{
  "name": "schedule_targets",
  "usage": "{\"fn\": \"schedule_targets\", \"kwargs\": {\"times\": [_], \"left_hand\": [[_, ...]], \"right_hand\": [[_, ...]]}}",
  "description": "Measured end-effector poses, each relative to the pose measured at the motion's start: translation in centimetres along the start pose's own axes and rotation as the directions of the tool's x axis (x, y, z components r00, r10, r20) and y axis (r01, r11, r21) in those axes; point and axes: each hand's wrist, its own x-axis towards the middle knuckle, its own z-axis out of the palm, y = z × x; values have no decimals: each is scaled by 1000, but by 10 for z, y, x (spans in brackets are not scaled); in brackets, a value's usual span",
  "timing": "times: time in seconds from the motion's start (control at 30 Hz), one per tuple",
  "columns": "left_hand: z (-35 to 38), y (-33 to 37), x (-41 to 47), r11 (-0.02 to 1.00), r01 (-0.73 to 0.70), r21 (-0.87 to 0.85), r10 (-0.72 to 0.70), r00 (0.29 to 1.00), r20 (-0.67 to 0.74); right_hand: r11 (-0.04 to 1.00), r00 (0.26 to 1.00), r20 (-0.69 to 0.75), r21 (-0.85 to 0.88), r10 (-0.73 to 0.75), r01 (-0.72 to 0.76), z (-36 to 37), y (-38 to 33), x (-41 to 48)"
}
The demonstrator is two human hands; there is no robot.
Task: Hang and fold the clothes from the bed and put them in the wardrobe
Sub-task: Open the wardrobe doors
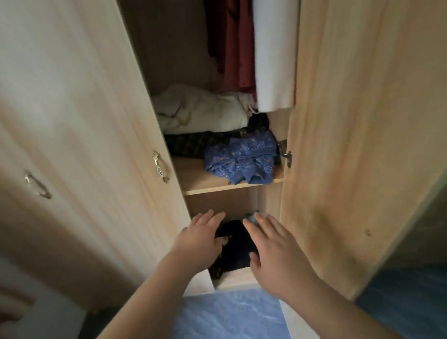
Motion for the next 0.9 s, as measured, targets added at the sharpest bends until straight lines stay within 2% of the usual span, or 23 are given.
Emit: {"fn": "schedule_targets", "kwargs": {"times": [0.17,0.33,0.43,0.5,0.6,0.67,0.8,0.9], "left_hand": [[-29,-98,30,987,136,-82,-140,988,-57],[-52,-158,94,948,162,-273,-201,972,-122],[-55,-181,135,862,126,-492,-263,939,-222],[-52,-191,153,764,124,-633,-384,876,-292],[-45,-199,163,680,72,-729,-465,811,-354],[-42,-200,162,675,35,-737,-440,821,-365],[-49,-195,148,716,14,-698,-326,891,-317],[-57,-190,130,708,54,-704,-311,919,-242]], "right_hand": [[999,993,118,-50,0,6,39,-43,107],[999,987,157,-17,30,-28,59,-76,204],[997,987,146,-19,72,-69,65,-86,249],[992,981,148,24,122,-127,68,-89,272],[972,971,165,131,175,-197,71,-94,294],[963,969,176,180,172,-203,70,-102,302],[952,971,164,224,173,-208,53,-124,301],[945,980,146,281,132,-169,40,-137,285]]}}
